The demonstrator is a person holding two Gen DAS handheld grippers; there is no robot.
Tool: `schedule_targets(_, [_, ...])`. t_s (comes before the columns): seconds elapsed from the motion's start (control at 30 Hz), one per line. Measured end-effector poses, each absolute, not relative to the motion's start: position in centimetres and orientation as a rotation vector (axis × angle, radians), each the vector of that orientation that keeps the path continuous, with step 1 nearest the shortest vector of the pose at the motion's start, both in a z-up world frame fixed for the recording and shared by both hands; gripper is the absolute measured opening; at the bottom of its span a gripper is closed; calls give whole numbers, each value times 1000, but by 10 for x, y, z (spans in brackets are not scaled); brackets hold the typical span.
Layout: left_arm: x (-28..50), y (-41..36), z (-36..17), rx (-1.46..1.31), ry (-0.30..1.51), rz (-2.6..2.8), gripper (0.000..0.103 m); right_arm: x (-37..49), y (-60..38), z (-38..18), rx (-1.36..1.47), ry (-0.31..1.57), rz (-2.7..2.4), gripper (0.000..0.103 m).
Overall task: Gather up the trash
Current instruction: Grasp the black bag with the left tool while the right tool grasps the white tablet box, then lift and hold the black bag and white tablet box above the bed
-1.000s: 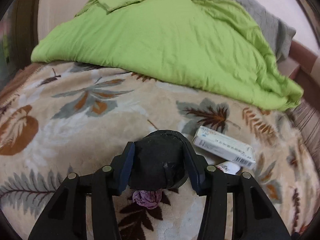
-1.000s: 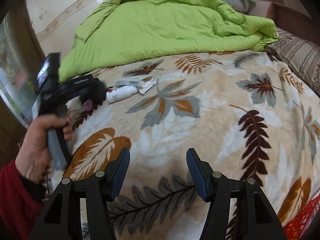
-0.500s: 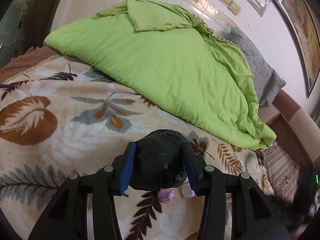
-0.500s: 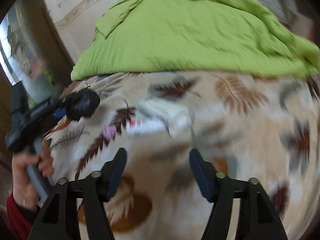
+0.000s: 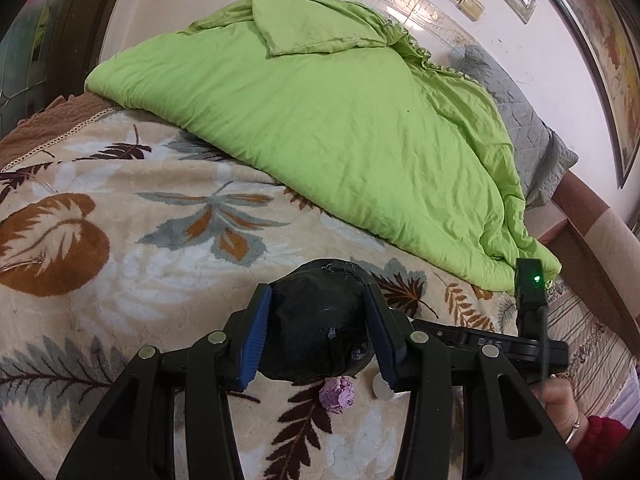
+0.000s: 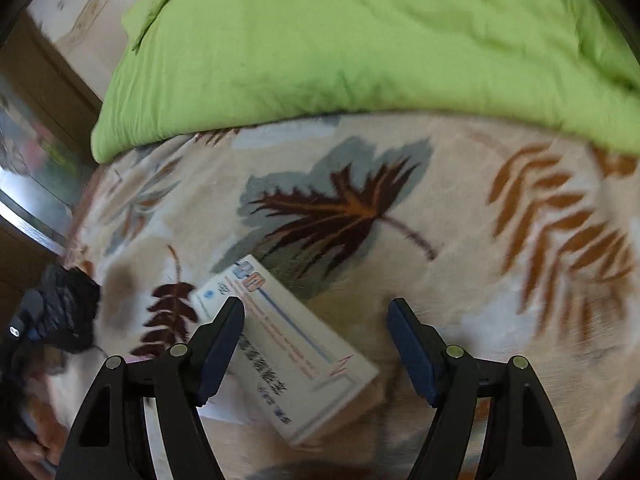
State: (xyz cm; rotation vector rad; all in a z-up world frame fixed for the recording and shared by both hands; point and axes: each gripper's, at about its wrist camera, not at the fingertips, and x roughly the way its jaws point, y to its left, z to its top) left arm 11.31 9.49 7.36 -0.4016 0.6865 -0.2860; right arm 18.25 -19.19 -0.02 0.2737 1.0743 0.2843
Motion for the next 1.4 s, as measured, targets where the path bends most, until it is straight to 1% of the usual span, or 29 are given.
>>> schedule_targets(0.1, [113, 94, 73, -396, 687, -281, 46, 180, -179, 5, 282, 1088, 395, 80])
schedule_targets(0.2, [113, 93, 73, -395, 688, -281, 46, 175, -155, 13, 131, 1108, 430, 79])
schedule_targets(0.27, [112, 93, 74, -391, 691, -279, 46, 173, -144, 12, 40, 1122, 404, 65])
schedule_targets(0.4, [111, 92, 75, -391, 684, -283, 46, 165, -139, 10, -5, 1121, 363, 61])
schedule_targets(0.43, [110, 91, 76, -388, 679, -284, 46, 161, -139, 12, -10, 1107, 341, 59])
schedule_targets(0.47, [108, 90, 77, -384, 677, -286, 46, 156, -142, 14, -7, 1088, 320, 58])
schedule_targets(0.6, [98, 81, 84, -349, 655, -294, 46, 110, -155, 42, 45, 939, 254, 58])
schedule_targets(0.77, [71, 63, 94, -266, 621, -302, 46, 34, -166, 64, 125, 819, 185, 58])
schedule_targets(0.93, [36, 44, 102, -194, 604, -322, 46, -39, -174, 64, 141, 775, 122, 58])
schedule_targets(1.13, [-12, 33, 111, -181, 626, -360, 46, -98, -184, 61, 171, 725, 85, 58])
schedule_targets(1.23, [-39, 30, 116, -130, 626, -368, 46, -115, -194, 60, 236, 719, 88, 58])
schedule_targets(1.4, [-92, 26, 110, -36, 627, -364, 46, -131, -197, 61, 256, 694, 83, 58])
